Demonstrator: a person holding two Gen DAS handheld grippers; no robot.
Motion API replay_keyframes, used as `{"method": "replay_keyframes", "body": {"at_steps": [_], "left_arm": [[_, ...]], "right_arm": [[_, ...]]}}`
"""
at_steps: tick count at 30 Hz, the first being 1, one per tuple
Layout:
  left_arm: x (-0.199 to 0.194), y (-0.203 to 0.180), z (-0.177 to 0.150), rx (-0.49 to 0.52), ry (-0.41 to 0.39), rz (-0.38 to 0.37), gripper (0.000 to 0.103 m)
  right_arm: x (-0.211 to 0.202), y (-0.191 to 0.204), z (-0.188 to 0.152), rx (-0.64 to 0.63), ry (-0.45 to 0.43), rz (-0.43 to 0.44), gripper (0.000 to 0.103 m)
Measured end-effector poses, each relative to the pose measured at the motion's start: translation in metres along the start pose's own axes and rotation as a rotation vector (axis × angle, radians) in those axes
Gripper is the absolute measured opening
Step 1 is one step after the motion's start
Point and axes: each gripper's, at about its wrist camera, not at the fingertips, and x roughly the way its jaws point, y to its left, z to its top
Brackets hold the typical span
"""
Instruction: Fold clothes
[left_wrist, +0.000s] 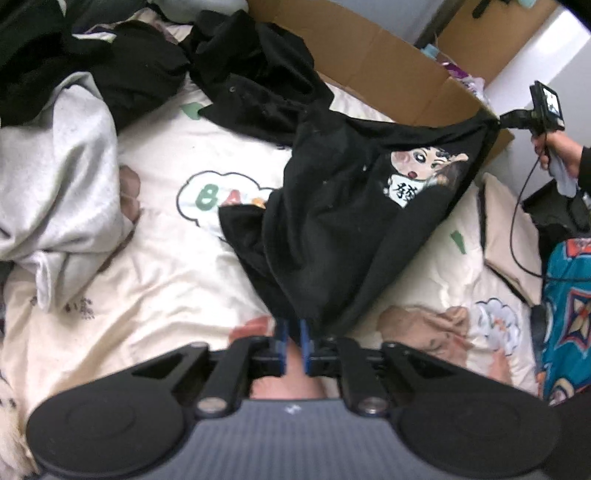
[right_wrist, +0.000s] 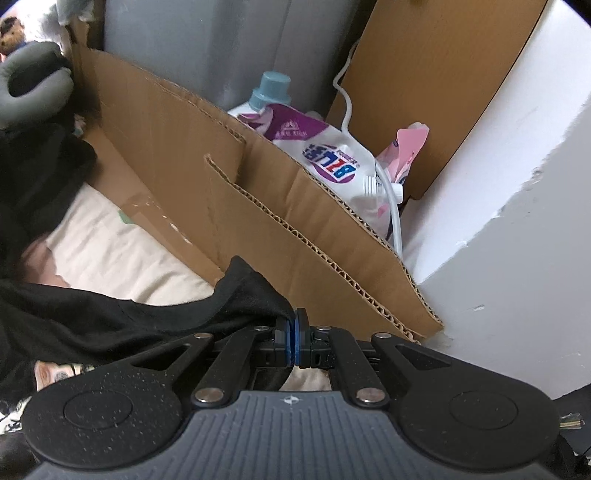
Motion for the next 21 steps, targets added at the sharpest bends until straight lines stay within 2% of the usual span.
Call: {"method": "replay_keyframes", "body": {"at_steps": [2,6,12,14,21], "left_arm": [[0.005,0.004,0.005,0.011,-0.014,0.012,0.023],[0.023,0.012,0.021,0.043,-0.043,0.054,0.024],[0.049,0.015,0.046,0.078,-0.103,0.093,0.037],[0.061,0.015,0.052,0.092,-0.111,0.089,0.042],[0.109,0.013,0.07,0.116,-0.131,0.05,0.042]], "right_arm": [[0.008,-0.001,0.001,0.002,0.008,-0.015,0.0],[0.019,0.002,0.001,-0.005,0.02,-0.03,0.0],[0.026,0.004,-0.001,-0.014,0.033,-0.042,0.0],[0.027,0.003,-0.002,-0.014,0.037,-0.042,0.0],[0.03,0.003,-0.008,-0.018,0.05,-0.05,0.0]]}}
